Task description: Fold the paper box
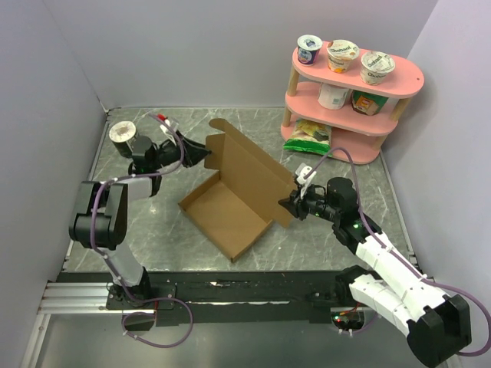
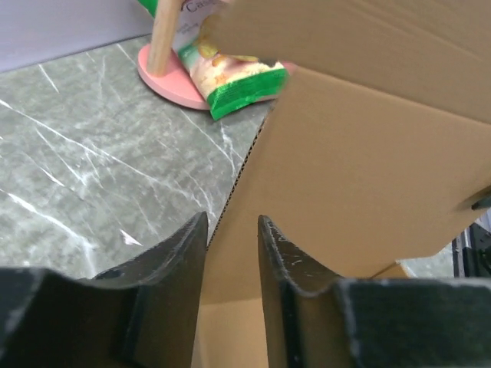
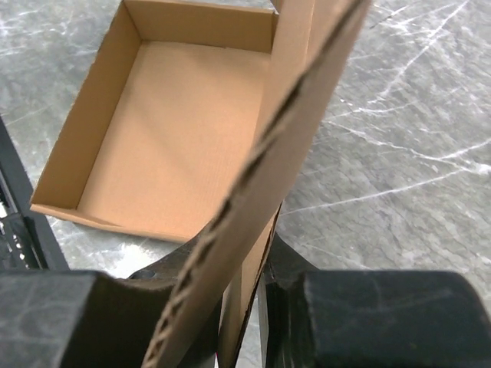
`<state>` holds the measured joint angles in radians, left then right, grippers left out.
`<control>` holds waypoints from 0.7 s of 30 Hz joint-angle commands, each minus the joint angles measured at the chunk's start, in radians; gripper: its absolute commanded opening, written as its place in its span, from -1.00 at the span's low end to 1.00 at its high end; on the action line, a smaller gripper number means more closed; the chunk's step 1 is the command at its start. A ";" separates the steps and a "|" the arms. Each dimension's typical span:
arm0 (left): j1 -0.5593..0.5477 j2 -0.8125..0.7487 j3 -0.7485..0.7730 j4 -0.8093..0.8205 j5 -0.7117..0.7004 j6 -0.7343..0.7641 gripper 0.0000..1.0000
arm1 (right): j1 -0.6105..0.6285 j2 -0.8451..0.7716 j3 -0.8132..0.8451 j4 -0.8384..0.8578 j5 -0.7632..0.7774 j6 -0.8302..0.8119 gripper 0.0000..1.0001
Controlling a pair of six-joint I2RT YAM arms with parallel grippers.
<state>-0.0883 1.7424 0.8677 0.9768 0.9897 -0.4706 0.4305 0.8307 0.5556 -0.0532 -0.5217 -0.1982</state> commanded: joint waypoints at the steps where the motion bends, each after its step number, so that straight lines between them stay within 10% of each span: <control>1: -0.070 -0.078 -0.087 0.008 -0.092 0.099 -0.33 | -0.004 -0.016 0.036 0.033 0.067 0.019 -0.46; 12: -0.241 -0.242 -0.245 -0.023 -0.532 0.224 -0.68 | 0.051 -0.024 0.049 0.024 0.173 0.020 -0.33; 15: -0.287 -0.282 -0.282 -0.033 -0.670 0.260 -0.77 | 0.062 -0.047 0.061 0.006 0.229 0.058 -0.04; 17: -0.324 -0.308 -0.318 -0.020 -0.736 0.277 -0.78 | 0.063 -0.056 0.066 -0.003 0.268 0.097 0.50; 21: -0.372 -0.339 -0.386 0.010 -0.890 0.305 -0.85 | 0.065 -0.099 0.044 -0.023 0.322 0.196 0.64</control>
<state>-0.4110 1.4448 0.5346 0.9401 0.2691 -0.2066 0.4866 0.7799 0.5625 -0.0822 -0.2840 -0.0990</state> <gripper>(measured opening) 0.088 0.803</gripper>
